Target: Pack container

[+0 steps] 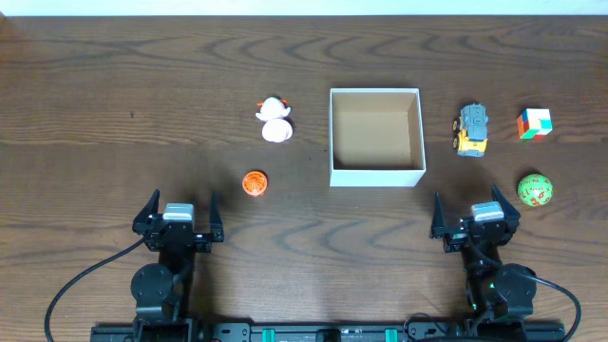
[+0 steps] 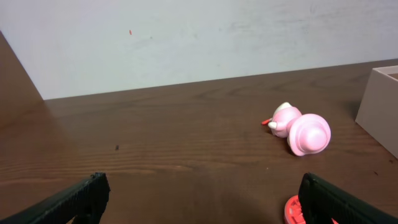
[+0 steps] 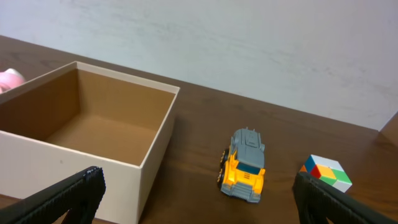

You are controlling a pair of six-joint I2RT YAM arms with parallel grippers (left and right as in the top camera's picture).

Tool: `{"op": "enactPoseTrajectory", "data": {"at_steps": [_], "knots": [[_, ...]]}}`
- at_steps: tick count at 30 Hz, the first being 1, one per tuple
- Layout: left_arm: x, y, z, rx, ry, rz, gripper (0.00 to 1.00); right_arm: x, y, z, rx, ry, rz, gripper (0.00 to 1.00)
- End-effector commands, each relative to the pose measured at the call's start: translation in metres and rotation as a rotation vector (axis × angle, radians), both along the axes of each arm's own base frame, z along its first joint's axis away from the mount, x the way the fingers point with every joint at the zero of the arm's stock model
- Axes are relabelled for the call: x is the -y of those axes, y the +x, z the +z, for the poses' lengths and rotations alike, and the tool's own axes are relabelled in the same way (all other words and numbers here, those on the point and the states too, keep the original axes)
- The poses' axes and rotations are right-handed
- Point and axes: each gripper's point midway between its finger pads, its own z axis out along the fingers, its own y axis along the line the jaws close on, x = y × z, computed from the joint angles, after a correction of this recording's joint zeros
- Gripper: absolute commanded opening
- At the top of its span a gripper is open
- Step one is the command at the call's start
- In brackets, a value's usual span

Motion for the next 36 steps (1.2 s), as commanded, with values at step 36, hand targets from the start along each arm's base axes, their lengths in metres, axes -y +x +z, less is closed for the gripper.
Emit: {"op": "enactPoseTrajectory", "data": {"at_steps": [36], "knots": [[0.000, -0.001, -0.015, -0.044, 0.008, -0.004, 0.98, -0.034, 0.087, 0.130, -0.386, -0.048, 0.237, 0.99]]}}
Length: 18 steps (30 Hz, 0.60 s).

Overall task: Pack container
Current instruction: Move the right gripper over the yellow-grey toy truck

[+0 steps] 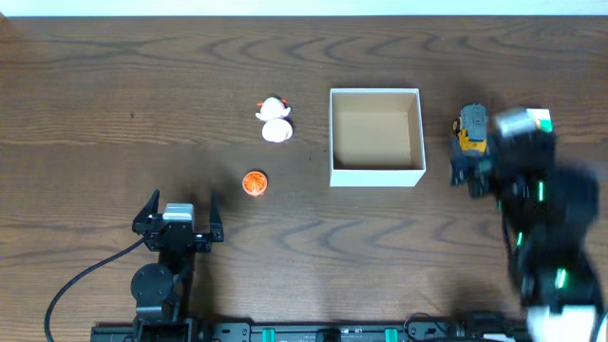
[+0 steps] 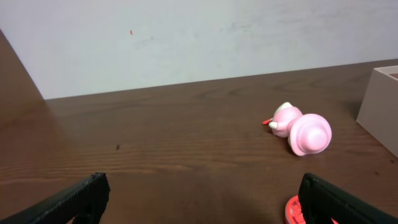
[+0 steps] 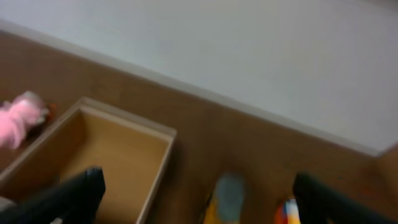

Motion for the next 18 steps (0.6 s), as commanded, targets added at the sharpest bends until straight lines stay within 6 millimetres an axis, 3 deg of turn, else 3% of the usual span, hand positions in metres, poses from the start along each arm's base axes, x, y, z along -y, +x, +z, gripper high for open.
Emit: {"op": "enactPoseTrajectory", "data": {"at_steps": [1, 4, 9, 13, 18], "knots": [[0.001, -0.001, -0.015, -0.044, 0.008, -0.007, 0.98, -0.036, 0.024, 0.000, -0.171, 0.074, 0.218, 0.99], [0.001, -0.001, -0.015, -0.044, 0.008, -0.007, 0.98, -0.044, 0.045, -0.007, -0.284, 0.125, 0.252, 0.99], [0.001, -0.001, -0.015, -0.044, 0.008, -0.007, 0.98, -0.038, 0.076, -0.025, -0.351, 0.154, 0.195, 0.99], [0.001, -0.001, -0.015, -0.044, 0.008, -0.007, 0.98, 0.029, 0.094, -0.040, -0.387, 0.241, -0.238, 0.99], [0.001, -0.001, -0.015, -0.044, 0.008, -0.007, 0.98, 0.083, 0.097, -0.066, -0.442, 0.235, -0.395, 0.99]]}}
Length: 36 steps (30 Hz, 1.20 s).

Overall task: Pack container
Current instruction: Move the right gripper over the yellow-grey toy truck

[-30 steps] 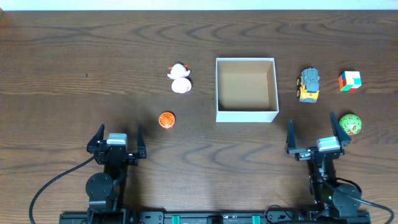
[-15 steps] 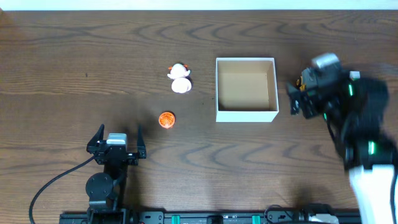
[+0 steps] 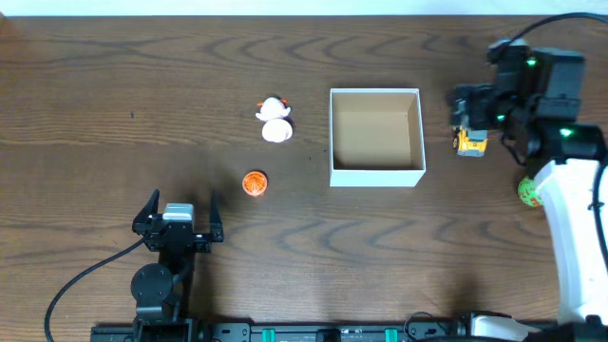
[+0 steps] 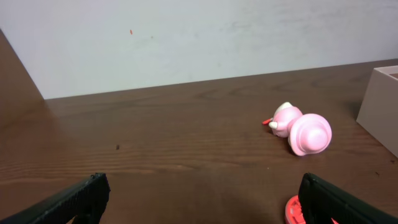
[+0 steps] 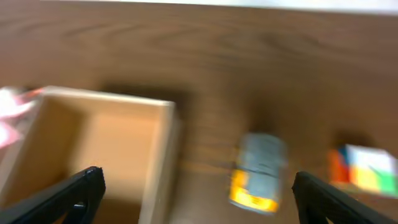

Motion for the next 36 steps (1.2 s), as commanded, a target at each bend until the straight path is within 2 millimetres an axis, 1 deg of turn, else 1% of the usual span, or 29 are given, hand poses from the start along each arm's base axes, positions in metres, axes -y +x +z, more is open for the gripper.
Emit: {"op": "enactPoseTrajectory", "data": {"at_steps": [1, 4, 7, 10, 12, 14, 18, 21, 23, 26, 29, 31, 34, 36], "knots": [[0.001, -0.001, -0.015, -0.043, 0.008, -0.007, 0.98, 0.042, 0.003, -0.012, -0.048, 0.000, -0.174, 0.99], [0.001, -0.001, -0.015, -0.043, 0.008, -0.007, 0.98, 0.037, 0.003, -0.023, -0.080, 0.040, -0.149, 0.99], [0.001, -0.001, -0.015, -0.043, 0.008, -0.007, 0.98, 0.038, 0.007, -0.026, -0.081, 0.057, -0.166, 0.99], [0.001, -0.001, -0.015, -0.043, 0.008, -0.007, 0.98, 0.049, 0.015, -0.032, -0.076, 0.011, -0.208, 0.99], [0.001, -0.001, -0.015, -0.043, 0.008, -0.007, 0.98, 0.061, 0.022, -0.042, -0.097, -0.038, -0.250, 0.99], [0.001, -0.001, -0.015, -0.043, 0.008, -0.007, 0.98, 0.067, 0.026, -0.052, -0.153, -0.060, -0.267, 0.99], [0.001, -0.001, -0.015, -0.043, 0.008, -0.007, 0.98, 0.073, 0.037, -0.068, -0.282, -0.074, -0.277, 0.99], [0.001, -0.001, -0.015, -0.043, 0.008, -0.007, 0.98, 0.076, 0.046, -0.078, -0.344, -0.081, -0.293, 0.99], [0.001, -0.001, -0.015, -0.043, 0.008, -0.007, 0.98, 0.074, 0.048, -0.086, -0.377, -0.079, -0.306, 0.99], [0.001, -0.001, -0.015, -0.043, 0.008, -0.007, 0.98, 0.075, 0.042, -0.104, -0.446, -0.127, -0.324, 0.99], [0.001, -0.001, -0.015, -0.043, 0.008, -0.007, 0.98, 0.062, 0.041, -0.115, -0.482, -0.116, -0.279, 0.99], [0.001, -0.001, -0.015, -0.043, 0.008, -0.007, 0.98, 0.049, 0.044, -0.117, -0.480, -0.065, -0.242, 0.99], [0.001, -0.001, -0.015, -0.043, 0.008, -0.007, 0.98, 0.048, 0.051, -0.116, -0.450, -0.052, -0.234, 0.99], [0.001, -0.001, -0.015, -0.043, 0.008, -0.007, 0.98, 0.048, 0.056, -0.115, -0.428, -0.073, -0.202, 0.99]]}}
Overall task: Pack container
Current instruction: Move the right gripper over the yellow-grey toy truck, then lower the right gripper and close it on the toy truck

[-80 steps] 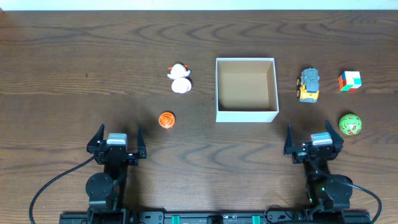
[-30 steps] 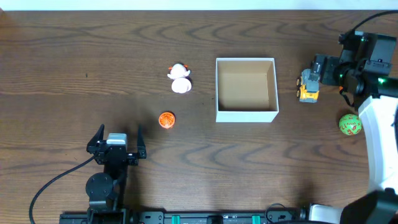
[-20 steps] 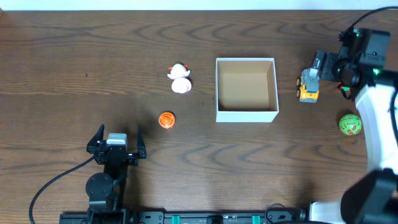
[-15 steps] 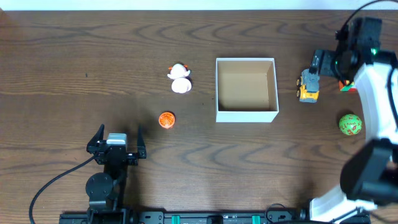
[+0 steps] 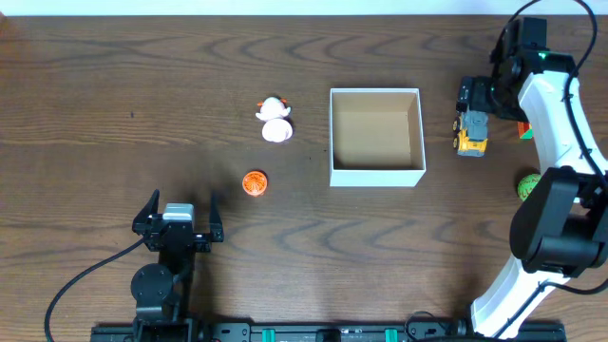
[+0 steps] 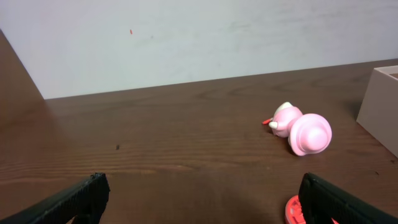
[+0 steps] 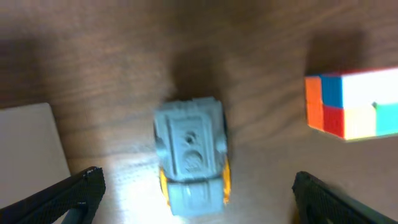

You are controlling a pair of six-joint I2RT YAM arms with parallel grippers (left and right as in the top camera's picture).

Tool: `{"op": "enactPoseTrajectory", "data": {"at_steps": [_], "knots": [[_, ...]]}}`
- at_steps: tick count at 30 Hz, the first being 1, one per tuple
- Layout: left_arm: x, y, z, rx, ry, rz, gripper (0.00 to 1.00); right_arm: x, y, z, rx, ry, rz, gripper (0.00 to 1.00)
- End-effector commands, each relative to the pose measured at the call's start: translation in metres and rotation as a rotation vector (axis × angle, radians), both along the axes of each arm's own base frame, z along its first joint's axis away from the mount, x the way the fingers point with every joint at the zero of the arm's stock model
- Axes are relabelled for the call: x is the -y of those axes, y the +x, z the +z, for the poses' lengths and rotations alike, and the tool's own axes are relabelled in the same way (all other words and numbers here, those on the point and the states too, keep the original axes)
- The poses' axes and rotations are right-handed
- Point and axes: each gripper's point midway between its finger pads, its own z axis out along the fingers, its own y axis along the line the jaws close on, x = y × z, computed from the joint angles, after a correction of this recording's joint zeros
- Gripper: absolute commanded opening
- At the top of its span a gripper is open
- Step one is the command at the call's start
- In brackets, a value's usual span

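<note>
The white cardboard box (image 5: 376, 138) sits open at the table's middle, nothing inside. Right of it lies the grey and yellow toy truck (image 5: 471, 132) (image 7: 191, 154). My right gripper (image 5: 475, 95) (image 7: 198, 198) hovers open directly over the truck, fingers wide to either side of it. A multicoloured cube (image 7: 351, 111) lies right of the truck, mostly hidden by the arm from overhead. A green ball (image 5: 528, 185) rests nearer the front right. A pink figure (image 5: 275, 121) (image 6: 301, 129) and an orange disc (image 5: 255, 182) (image 6: 297, 210) lie left of the box. My left gripper (image 5: 178, 217) (image 6: 199, 202) rests open at the front left.
A pale wall (image 6: 199, 37) runs behind the table's far edge. The right arm (image 5: 560, 123) stretches from the front right up along the right side. Cables trail at the front left (image 5: 76, 285).
My right gripper has come lower and closer over the toy truck, which now fills the wrist view between the open fingers. The left arm and all objects are unmoved.
Both grippers rested open at the table's front. Then the right arm was lifted and blurred near the truck. Later it was extended to the far right above the truck and box edge. Now it looks straight down on the truck. The left arm stayed put.
</note>
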Motion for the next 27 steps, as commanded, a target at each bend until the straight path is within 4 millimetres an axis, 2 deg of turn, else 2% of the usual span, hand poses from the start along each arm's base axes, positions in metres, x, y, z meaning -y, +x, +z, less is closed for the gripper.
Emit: {"op": "enactPoseTrajectory", "data": {"at_steps": [1, 4, 8, 14, 17, 22, 27], "knots": [[0.001, -0.001, -0.015, -0.043, 0.008, -0.007, 0.98, -0.005, 0.010, 0.006, 0.034, -0.003, 0.062, 0.99], [0.001, -0.001, -0.015, -0.043, 0.008, -0.007, 0.98, -0.009, 0.011, -0.004, 0.008, -0.001, 0.123, 0.99], [0.001, -0.001, -0.015, -0.043, 0.008, -0.007, 0.98, -0.018, -0.001, -0.028, -0.079, 0.061, 0.176, 0.99], [0.001, -0.001, -0.015, -0.043, 0.008, -0.007, 0.98, -0.008, -0.008, -0.063, -0.158, 0.086, 0.109, 0.99], [0.001, -0.001, -0.015, -0.043, 0.008, -0.007, 0.98, -0.003, -0.004, -0.069, -0.151, 0.095, 0.078, 0.99], [0.001, -0.001, -0.015, -0.043, 0.008, -0.007, 0.98, -0.002, 0.001, -0.066, -0.129, 0.091, 0.079, 0.99], [0.001, -0.001, -0.015, -0.043, 0.008, -0.007, 0.98, -0.002, 0.000, -0.072, -0.145, 0.096, 0.073, 0.99]]}}
